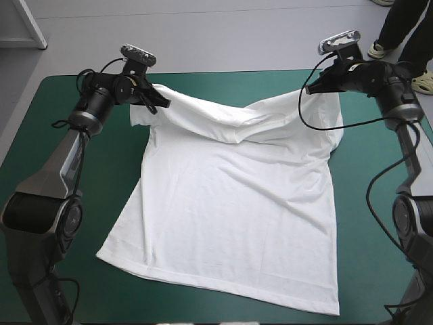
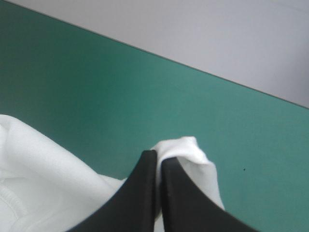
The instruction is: Fold the cloth
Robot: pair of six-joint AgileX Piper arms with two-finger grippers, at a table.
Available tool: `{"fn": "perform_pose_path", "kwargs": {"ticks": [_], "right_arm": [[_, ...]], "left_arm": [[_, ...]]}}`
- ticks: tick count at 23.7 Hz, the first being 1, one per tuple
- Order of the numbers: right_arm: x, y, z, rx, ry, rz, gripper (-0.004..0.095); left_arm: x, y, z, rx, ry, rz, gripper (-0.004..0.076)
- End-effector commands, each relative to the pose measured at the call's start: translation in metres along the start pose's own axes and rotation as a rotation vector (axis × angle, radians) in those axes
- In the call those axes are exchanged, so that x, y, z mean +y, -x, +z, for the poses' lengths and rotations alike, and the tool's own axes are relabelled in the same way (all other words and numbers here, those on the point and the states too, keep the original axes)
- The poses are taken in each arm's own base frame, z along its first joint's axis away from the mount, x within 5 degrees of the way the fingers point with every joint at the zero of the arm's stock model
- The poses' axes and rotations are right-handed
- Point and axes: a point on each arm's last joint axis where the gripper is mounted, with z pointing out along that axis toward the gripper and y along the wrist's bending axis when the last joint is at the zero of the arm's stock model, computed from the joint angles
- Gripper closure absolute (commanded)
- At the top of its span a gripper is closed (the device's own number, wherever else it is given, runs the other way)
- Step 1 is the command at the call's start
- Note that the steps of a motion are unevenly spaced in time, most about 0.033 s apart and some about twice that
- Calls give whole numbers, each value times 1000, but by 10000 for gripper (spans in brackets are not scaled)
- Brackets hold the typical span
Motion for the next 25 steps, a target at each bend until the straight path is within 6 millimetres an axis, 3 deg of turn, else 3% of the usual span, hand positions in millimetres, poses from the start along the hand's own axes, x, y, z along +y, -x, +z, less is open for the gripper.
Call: {"fn": "perform_pose_path", "kwargs": {"ticks": [1,4,7,9,10,13,16,20,24,25], "right_arm": [[-10,8,9,-91,-51,12,921],[-10,-3,24,-37,-29,17,861],[-9,1,19,-44,-28,14,531],[-11,15,1,-92,-41,32,280],[-11,23,-10,-116,-46,30,239],[-12,55,-72,-232,-83,25,265],[-5,66,-123,-257,-60,85,289],[6,64,-167,-209,-9,133,351],[17,58,-201,-205,-1,151,368],[22,53,-210,-190,15,171,368]], "left_arm": [[3,15,-2,-97,27,1,705],[0,3,15,-22,0,-8,647],[0,3,11,-9,-3,-8,423],[7,11,-13,-42,13,-23,281],[13,15,-31,-60,31,-26,272],[37,22,-97,-108,90,-78,277],[51,12,-141,-42,106,-131,277],[52,-14,-178,64,89,-180,301],[35,-40,-207,68,60,-213,309],[25,-55,-219,74,36,-249,309]]}}
